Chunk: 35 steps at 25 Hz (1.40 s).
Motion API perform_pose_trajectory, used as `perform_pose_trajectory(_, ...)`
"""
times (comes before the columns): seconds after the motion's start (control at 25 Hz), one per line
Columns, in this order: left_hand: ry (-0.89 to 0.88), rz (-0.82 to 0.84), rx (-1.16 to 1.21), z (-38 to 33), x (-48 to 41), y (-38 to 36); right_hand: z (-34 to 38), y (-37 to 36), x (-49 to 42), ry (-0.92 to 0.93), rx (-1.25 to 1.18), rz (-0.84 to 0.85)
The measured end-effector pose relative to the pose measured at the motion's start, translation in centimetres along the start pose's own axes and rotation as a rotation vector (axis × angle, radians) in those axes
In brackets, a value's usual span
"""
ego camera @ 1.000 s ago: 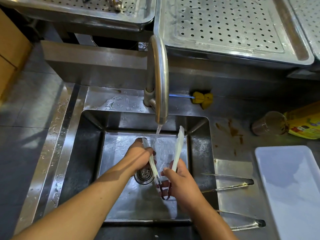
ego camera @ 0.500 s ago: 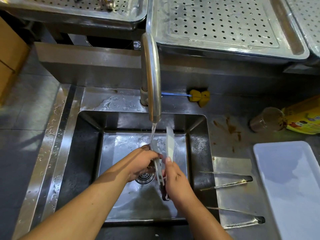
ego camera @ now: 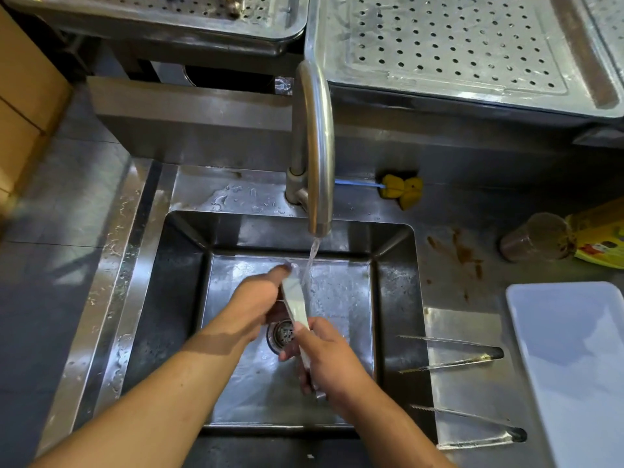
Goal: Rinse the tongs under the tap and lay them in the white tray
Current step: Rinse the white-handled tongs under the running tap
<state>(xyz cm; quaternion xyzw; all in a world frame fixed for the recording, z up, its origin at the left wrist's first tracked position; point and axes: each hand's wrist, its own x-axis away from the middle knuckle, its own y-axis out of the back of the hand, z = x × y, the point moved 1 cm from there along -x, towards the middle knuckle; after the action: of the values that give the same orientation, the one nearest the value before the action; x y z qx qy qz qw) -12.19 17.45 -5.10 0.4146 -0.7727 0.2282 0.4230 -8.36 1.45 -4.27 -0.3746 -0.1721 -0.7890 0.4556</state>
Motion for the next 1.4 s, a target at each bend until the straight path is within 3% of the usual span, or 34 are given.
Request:
perform_pose_trajectory(0.08, -0.042, -0.041, -0.032, -1.1, -0.4, -0.3, -0.6, 0.0, 0.5, 0.022, -0.036, 0.013)
perform_pose_trajectory(0.32, -0.06, 0.377, -0.198, -0.5, 1.4, -1.1, 0.9, 1.3, 0.3, -0.002, -0.176, -0.071)
perform_pose_trajectory(0.52, 0.015, 0.075, -0.068, -1.0, 0.3, -2.3, 2.4, 1.2, 0.5, -0.004, 0.056, -0.12)
perform_pose_trajectory(0.68, -0.055, 0.211, -0.183, -0.5, 0.5, -2.8, 3.2, 1.6, 0.5, 0.052, 0.371, -0.336)
perform_pose_trajectory(0.76, -0.04, 0.199, -0.244, -0.4, 0.3, -2.7, 3.3, 1.7, 0.8, 0.119, 0.532, -0.401)
perform_pose_trajectory(0.88, -0.026, 0.031, -0.169, -1.0, -0.1, -3.0, 3.4, 1.4, 1.4, 0.137, 0.541, -0.407)
perform_pose_trajectory(0.96, -0.09, -0.051, -0.317, -1.1, -0.3, -3.1, 3.6, 1.8, 1.3, 0.137, 0.571, -0.454)
perform_pose_trajectory(1.08, -0.102, 0.084, -0.471, -0.7, -0.3, -3.1, 3.9, 2.9, 1.3, 0.162, 0.65, -0.498)
perform_pose_trajectory(1.16, -0.037, 0.189, -0.382, -0.5, -0.7, -2.9, 3.9, 3.5, 1.6, 0.142, 0.54, -0.448)
perform_pose_trajectory(1.24, -0.02, 0.214, -0.302, -0.3, -1.1, -2.6, 3.7, 3.7, 1.7, 0.067, 0.246, -0.337)
perform_pose_trajectory(1.32, -0.065, 0.185, -0.246, 0.0, -1.5, -2.8, 3.3, 3.6, 1.7, -0.001, -0.041, -0.235)
perform_pose_trajectory(1.4, -0.101, 0.094, -0.231, 0.3, -1.9, -3.5, 2.8, 3.4, 1.5, -0.007, -0.061, -0.23)
